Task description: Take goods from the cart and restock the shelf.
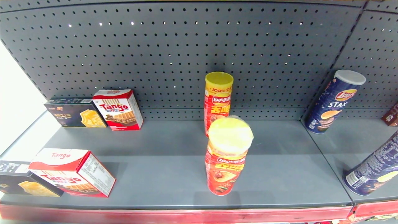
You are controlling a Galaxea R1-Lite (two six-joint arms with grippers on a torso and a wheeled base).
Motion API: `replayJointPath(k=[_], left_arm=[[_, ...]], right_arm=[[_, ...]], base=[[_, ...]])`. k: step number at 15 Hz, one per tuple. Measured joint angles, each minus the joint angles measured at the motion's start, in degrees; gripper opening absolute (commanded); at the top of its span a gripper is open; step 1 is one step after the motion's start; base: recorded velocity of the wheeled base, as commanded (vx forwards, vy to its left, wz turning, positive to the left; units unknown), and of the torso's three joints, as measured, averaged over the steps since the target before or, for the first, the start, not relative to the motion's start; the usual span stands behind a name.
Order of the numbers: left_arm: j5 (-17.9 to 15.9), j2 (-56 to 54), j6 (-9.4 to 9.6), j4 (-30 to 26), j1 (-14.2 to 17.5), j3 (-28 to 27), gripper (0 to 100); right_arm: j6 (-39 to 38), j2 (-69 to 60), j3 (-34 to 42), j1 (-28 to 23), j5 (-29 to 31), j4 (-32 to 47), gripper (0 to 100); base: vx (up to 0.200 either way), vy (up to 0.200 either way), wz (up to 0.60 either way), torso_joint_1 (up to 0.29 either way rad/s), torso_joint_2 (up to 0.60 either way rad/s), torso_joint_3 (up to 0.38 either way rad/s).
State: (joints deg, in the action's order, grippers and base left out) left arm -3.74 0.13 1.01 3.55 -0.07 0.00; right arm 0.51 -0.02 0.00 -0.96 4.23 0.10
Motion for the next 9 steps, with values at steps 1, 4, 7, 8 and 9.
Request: replayJointPath(k=[1,4,7,8,9], left_arm=[[6.0,0.0,0.24,-1.3,0.0,0.0,100],[5.1,0.0,3.06,-3.8,0.0,-0.1,100],[0.7,0.0,3.22,-3.8,-0.2,-0.1,100],[0.4,0.0,3.25,-3.8,-0.2,-0.1,100],[0.3,0.0,3.23,-3.8,-0.2,-0.1,100]], right_arm=[[0.0,0.0,0.0,0.0,0.0,0.0,100],[0.0,0.0,0.0,0.0,0.0,0.0,100],[0.0,0.0,0.0,0.0,0.0,0.0,100],[0.0,0.0,0.0,0.0,0.0,0.0,100],[0.0,0.0,0.0,0.0,0.0,0.0,100]], base=[[0.000,0.000,0.00,0.000,0.00,0.000],[0.000,0.000,0.00,0.000,0.00,0.000],[0.000,0.000,0.00,0.000,0.00,0.000],[0.000,0.000,0.00,0.000,0.00,0.000],[0.000,0.000,0.00,0.000,0.00,0.000]])
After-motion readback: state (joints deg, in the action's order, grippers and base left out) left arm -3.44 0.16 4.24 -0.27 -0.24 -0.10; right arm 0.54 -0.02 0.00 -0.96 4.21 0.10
